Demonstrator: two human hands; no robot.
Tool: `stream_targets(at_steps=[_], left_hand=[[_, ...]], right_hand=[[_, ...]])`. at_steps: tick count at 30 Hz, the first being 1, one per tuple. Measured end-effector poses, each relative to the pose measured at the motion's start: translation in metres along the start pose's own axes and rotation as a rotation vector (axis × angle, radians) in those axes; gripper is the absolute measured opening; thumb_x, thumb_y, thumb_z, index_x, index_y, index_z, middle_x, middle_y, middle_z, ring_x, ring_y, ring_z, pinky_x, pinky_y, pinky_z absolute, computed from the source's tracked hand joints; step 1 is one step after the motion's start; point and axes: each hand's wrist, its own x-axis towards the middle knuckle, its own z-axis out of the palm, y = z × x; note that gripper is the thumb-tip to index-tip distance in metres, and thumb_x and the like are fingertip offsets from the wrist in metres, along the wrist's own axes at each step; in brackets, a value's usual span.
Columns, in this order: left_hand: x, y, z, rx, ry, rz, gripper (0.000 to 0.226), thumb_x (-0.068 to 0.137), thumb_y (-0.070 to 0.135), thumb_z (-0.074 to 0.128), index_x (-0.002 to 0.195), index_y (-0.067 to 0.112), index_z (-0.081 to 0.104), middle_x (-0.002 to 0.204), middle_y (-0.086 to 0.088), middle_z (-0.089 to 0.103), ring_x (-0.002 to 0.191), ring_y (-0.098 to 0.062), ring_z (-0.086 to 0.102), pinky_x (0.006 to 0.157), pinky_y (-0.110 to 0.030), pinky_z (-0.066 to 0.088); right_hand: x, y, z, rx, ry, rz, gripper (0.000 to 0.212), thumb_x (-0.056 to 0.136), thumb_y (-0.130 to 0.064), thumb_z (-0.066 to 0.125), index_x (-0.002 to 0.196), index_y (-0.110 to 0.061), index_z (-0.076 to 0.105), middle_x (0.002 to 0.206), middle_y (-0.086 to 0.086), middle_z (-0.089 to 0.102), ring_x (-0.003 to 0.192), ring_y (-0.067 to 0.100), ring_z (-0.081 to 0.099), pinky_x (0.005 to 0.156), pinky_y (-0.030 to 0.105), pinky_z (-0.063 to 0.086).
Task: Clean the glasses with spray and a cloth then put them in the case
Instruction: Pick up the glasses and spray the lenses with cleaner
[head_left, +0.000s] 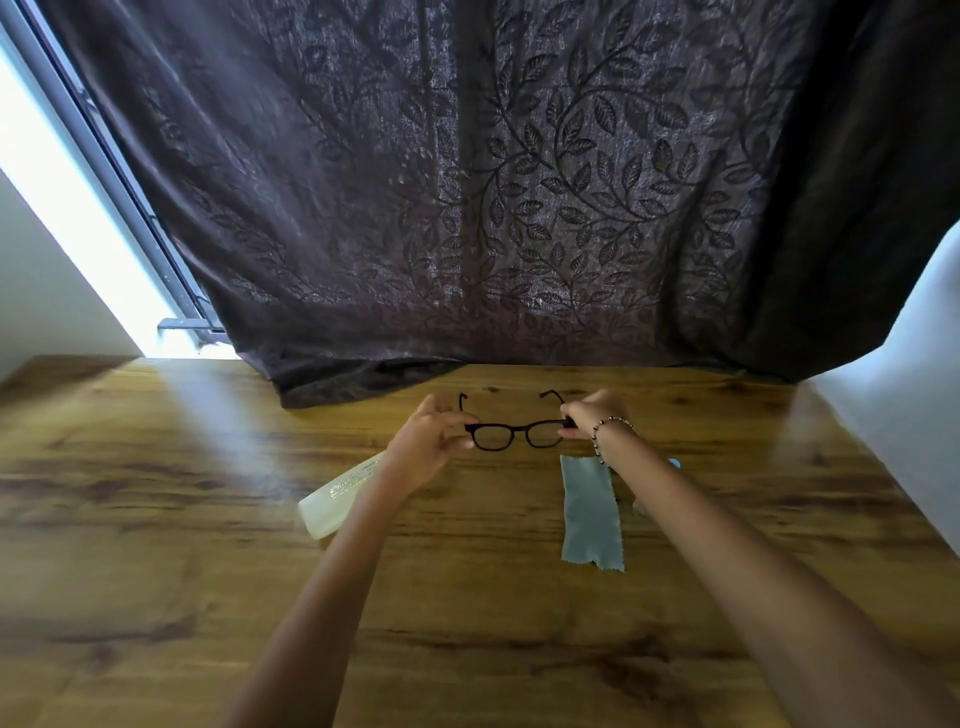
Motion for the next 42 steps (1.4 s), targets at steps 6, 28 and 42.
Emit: stream_targets(at_steps=[6,28,42], left_hand=[[0.007,0.004,-0.001,0.007,0.069,0.178,0.025,0.086,0.014,0.066,0.111,0.013,0.069,0.122,-0.001,0.059,0.109,-0.018,0.057,0.092,-0.035,0.048],[0.001,0.024,0.040,-0.121,0.332,0.089,0.024,0.093,0.015,0.056,0.111,0.004,0.066,0.107,-0.006,0.068,0.095,-0.018,0.063,0.079,-0.020,0.043],[0.006,0.028,0.049,-0.206,0.482,0.069,0.012,0.092,0.013,0.057,0.101,0.009,0.065,0.089,0.002,0.069,0.076,-0.012,0.062,0.066,-0.025,0.048]], right_hand=[[0.001,-0.006,-0.014,0.060,-0.021,0.020,0.020,0.084,-0.001,0.065,0.100,0.011,0.061,0.100,0.019,0.062,0.056,0.020,0.064,0.045,0.023,0.056],[-0.041,0.068,-0.116,-0.051,-0.238,-0.455,0.052,0.069,-0.051,0.070,0.116,-0.032,0.060,0.114,-0.011,0.065,0.108,0.005,0.060,0.088,0.021,0.049],[-0.042,0.113,-0.090,-0.095,-0.099,-0.309,0.048,0.081,-0.039,0.069,0.121,-0.030,0.043,0.102,-0.012,0.066,0.088,-0.001,0.062,0.065,0.016,0.046]])
